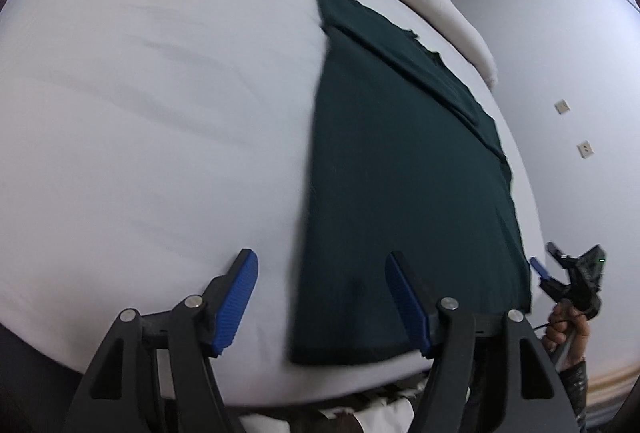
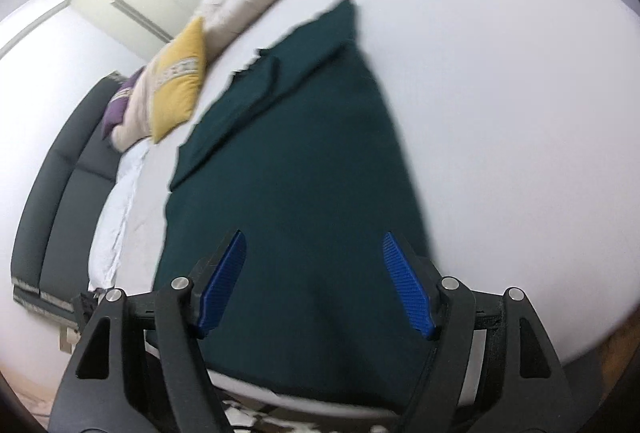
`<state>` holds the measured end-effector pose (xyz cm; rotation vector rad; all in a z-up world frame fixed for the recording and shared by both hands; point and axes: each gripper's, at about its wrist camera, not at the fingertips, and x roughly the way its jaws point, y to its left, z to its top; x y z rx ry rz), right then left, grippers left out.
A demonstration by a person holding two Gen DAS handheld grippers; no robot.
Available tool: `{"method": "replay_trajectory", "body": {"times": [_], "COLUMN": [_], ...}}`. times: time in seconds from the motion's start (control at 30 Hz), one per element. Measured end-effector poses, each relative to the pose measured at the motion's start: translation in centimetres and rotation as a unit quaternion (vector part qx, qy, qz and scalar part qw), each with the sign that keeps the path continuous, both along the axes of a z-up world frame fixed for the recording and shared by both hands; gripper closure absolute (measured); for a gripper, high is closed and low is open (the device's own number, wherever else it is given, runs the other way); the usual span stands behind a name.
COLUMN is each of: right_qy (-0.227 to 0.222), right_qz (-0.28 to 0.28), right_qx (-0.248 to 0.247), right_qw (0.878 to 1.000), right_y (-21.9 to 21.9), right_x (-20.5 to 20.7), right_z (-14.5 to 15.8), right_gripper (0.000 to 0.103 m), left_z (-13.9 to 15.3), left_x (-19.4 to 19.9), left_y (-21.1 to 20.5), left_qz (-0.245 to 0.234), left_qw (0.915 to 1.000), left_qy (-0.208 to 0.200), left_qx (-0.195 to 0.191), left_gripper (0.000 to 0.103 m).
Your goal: Fold small clothes
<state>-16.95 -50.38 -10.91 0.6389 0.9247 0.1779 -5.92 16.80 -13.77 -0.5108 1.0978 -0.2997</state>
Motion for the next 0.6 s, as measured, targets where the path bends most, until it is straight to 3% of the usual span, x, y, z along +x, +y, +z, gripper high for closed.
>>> {"method": "replay_trajectory", "body": {"times": [0.1, 0.17, 0.23, 0.37, 0.43, 0.6], "right_qy": [0.02, 0.026, 0.028, 0.049, 0.071, 0.097], "right_qz": [-0.026, -0.035, -0.038, -0.037, -0.031, -0.021], "right_qx": [0.025, 0.037, 0.04, 0.035, 0.041, 0.044], "right_qw": [0.999, 0.998, 0.998, 0.997, 0.996, 0.994], "right_y": [-1.8, -2.6, -3.0, -4.0, -4.3, -4.0], "right_x": [-2.0, -3.1, -3.9, -5.1, -5.4, -4.7], "right_z": [-1.5, -2.0, -2.1, -2.3, -2.8, -3.5], "right_gripper": [0.034, 0.034, 0.034, 0.034, 0.035, 0.043], "left_z": [-0.4, -0.4, -0.8, -0.9, -1.1, -1.1], "left_x": [0.0, 0.3, 0.4, 0.4, 0.5, 0.1], "left_y": [0.0, -0.3, -0.7, -1.4, -1.7, -2.0], "left_qz": [0.0, -0.005, -0.015, -0.023, -0.025, -0.028], "left_qw": [0.9999, 0.9998, 0.9994, 0.999, 0.9987, 0.9986], "left_qy": [0.007, 0.012, 0.026, 0.031, 0.034, 0.032], "left_qx": [-0.011, -0.016, -0.02, -0.023, -0.03, -0.03], "left_gripper": [0.037, 0.05, 0.07, 0.079, 0.091, 0.094]}}
